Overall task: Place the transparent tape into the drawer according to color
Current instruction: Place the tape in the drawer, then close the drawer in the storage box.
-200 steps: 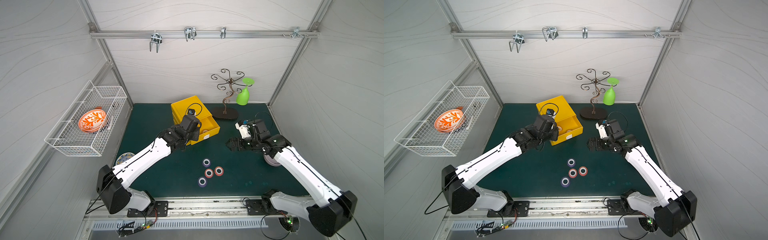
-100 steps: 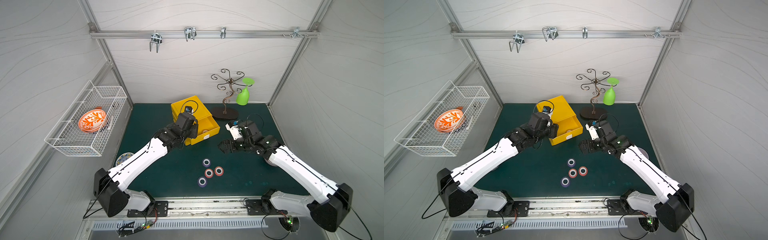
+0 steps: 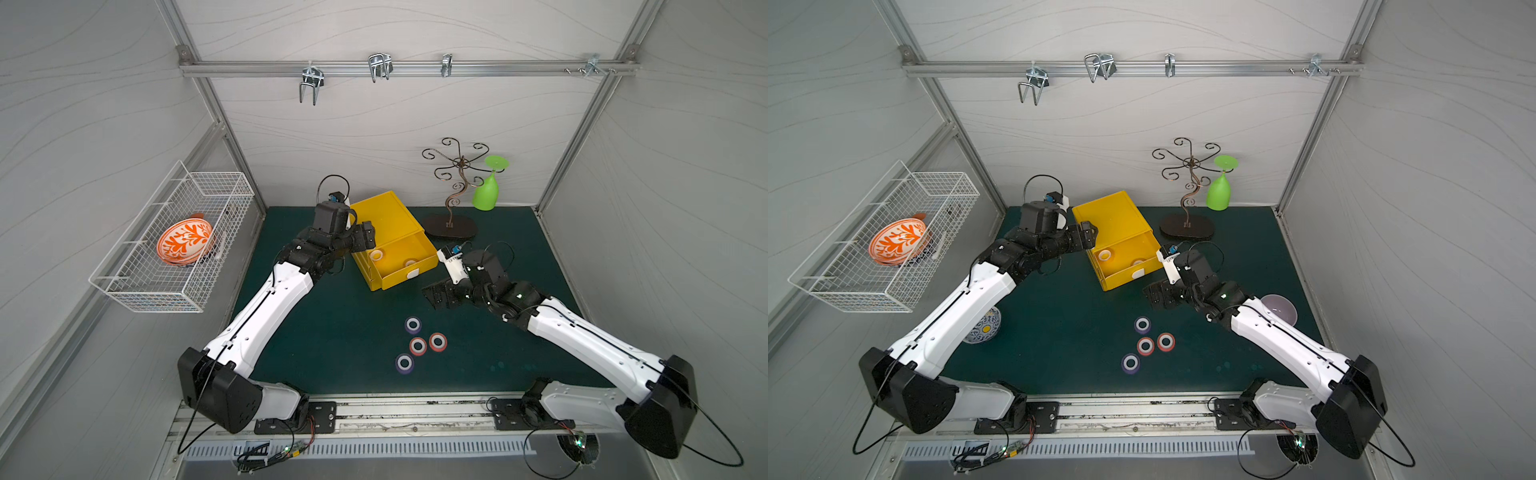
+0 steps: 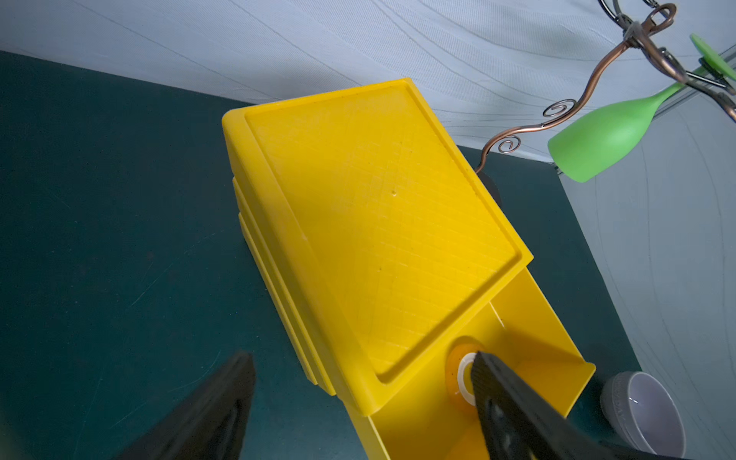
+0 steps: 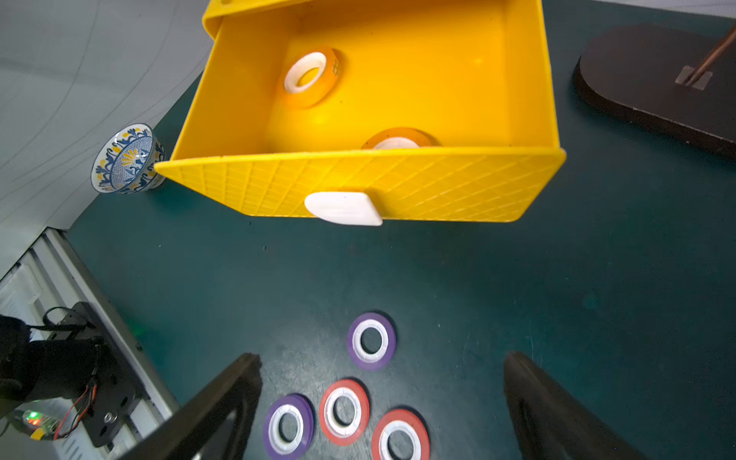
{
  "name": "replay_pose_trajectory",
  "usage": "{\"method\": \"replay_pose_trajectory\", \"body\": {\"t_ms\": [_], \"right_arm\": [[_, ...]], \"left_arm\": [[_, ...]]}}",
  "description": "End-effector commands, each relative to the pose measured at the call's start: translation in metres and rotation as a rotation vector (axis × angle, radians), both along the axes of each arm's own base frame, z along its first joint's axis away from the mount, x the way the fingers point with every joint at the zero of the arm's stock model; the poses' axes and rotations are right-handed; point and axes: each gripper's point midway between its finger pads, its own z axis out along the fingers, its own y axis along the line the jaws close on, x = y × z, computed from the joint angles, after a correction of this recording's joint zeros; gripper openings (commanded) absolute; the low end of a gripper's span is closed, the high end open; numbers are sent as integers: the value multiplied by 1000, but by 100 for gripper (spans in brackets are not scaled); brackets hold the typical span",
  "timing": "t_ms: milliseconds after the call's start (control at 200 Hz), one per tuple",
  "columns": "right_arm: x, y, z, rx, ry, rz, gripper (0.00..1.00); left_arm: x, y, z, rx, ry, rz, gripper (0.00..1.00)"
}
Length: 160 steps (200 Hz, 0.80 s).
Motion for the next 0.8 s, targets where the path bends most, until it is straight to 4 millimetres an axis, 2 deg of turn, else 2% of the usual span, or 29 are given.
{"method": "replay_pose_trajectory", "body": {"t_ms": [0,155,545,795], "right_arm": [[10,9,9,34,-73,-5,99],[13,13,4,45,-82,-4,99],[19,23,-10,62,-124,11,99],[27,34,-6,67,-188,25,95]], "left_arm": [[11,-6,5,-91,37,-10,86],[22,-7,-9,-111,109,-6,82],[33,-4,-33,-94,186,18,67],[38,-1,-45,-100,215,25,57]]}}
